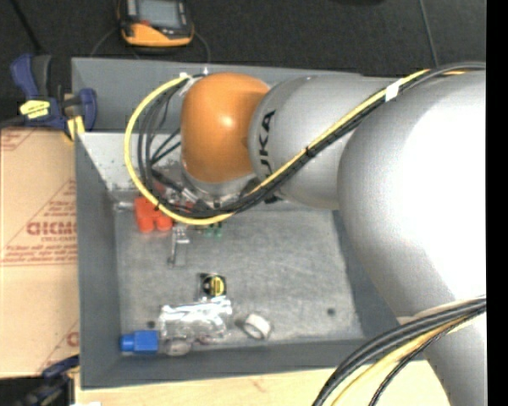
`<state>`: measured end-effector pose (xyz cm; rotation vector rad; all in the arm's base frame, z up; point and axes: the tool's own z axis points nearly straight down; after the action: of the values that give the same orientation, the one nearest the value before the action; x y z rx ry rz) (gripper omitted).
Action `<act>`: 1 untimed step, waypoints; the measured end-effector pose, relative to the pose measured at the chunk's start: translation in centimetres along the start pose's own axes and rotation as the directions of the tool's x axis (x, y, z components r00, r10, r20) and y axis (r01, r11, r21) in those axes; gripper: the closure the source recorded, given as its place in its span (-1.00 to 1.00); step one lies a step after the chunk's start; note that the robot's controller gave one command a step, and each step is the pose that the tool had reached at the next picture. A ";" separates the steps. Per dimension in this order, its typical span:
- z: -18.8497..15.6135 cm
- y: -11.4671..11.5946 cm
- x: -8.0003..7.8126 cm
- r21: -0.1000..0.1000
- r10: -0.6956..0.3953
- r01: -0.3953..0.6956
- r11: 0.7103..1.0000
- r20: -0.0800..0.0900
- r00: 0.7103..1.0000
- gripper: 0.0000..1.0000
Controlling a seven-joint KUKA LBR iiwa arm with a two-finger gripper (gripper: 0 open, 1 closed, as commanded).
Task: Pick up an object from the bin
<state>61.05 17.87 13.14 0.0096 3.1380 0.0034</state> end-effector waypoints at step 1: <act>5.9 -0.1 -4.3 -0.001 -0.061 0.061 0.998 0.013 0.998 -1.00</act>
Offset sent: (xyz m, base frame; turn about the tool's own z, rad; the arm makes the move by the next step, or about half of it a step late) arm 0.0387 -0.0001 -0.0614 -0.0618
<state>65.39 17.80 7.23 -0.0853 3.1235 0.0053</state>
